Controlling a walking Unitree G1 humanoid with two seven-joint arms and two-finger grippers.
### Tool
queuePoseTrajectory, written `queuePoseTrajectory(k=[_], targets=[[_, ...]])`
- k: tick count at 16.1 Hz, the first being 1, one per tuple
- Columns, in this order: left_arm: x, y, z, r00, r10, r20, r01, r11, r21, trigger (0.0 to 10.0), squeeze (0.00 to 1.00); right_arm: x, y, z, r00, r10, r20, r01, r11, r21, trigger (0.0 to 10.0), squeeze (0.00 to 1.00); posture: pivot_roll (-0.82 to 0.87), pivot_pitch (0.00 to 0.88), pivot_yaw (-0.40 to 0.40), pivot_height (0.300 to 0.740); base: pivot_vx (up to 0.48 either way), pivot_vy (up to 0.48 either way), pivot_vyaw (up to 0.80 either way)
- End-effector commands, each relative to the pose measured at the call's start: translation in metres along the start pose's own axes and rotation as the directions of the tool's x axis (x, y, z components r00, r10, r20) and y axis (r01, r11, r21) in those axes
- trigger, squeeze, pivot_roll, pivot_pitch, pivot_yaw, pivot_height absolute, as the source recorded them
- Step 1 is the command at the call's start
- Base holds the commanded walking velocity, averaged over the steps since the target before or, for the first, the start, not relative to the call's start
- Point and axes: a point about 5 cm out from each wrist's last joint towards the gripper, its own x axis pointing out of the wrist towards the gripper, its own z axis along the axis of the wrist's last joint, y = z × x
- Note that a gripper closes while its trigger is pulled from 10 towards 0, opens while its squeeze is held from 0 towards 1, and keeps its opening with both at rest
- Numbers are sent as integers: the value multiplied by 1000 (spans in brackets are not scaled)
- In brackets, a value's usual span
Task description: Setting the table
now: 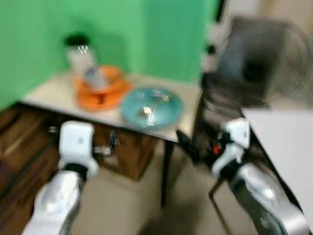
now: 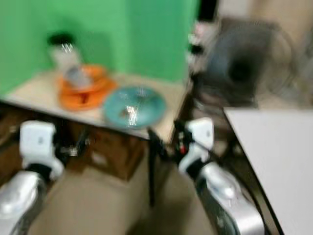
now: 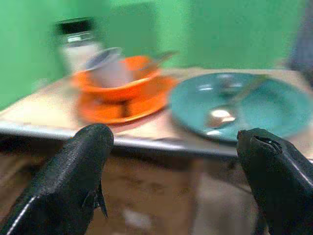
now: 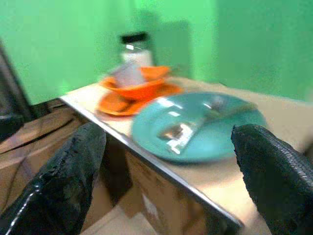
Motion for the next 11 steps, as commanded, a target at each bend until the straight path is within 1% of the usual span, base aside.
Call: queuePoseTrajectory(k=[1,2,3,4,5,6,7,9,11], targets=[[1,-6,1,1000,-24,4,24,999,-22,10000,0,-3,-8,2,999,-42,3,42,999,-9,10000,1000,-2,0,24,740,0,0,525],[0,-5,1,1000,-23,3,23,999,-23,10000,0,-3,-9,1,999,-54,1,54,999,-1,10000,1000,-2,0,24,740,0,0,0],[1,-4,1,1000,-22,6,22,1000,-13,10000,0,-3,-12,1,997,-82,0,82,996,21,10000,933,-1,0,24,740,0,0,0],[1,-3,1,1000,-18,4,18,1000,-2,10000,0,-2,-14,0,994,-108,-4,108,994,32,10000,212,-1,0,24,740,0,0,0],[2,-1,1,1000,-14,-1,14,1000,-5,10000,0,-1,-16,-1,991,-131,-14,131,991,28,10000,0,0,0,24,740,0,0,0],[2,-1,0,1000,-16,-3,16,1000,-8,10000,0,0,-17,-3,989,-146,-35,147,989,24,10000,0,0,0,24,740,0,0,0],[3,0,1,1000,-24,1,24,999,-24,10000,0,2,-19,-6,985,-156,-77,159,986,41,10000,0,0,0,24,740,0,0,0],[3,-1,2,999,-40,5,40,999,-32,10000,0,5,-18,-6,987,-142,-76,146,988,53,10000,0,2,0,23,740,0,0,0],[4,0,4,999,-44,12,45,999,-26,10000,0,10,-19,-5,986,-150,-72,153,987,45,10000,0,11,0,19,740,0,0,0]])
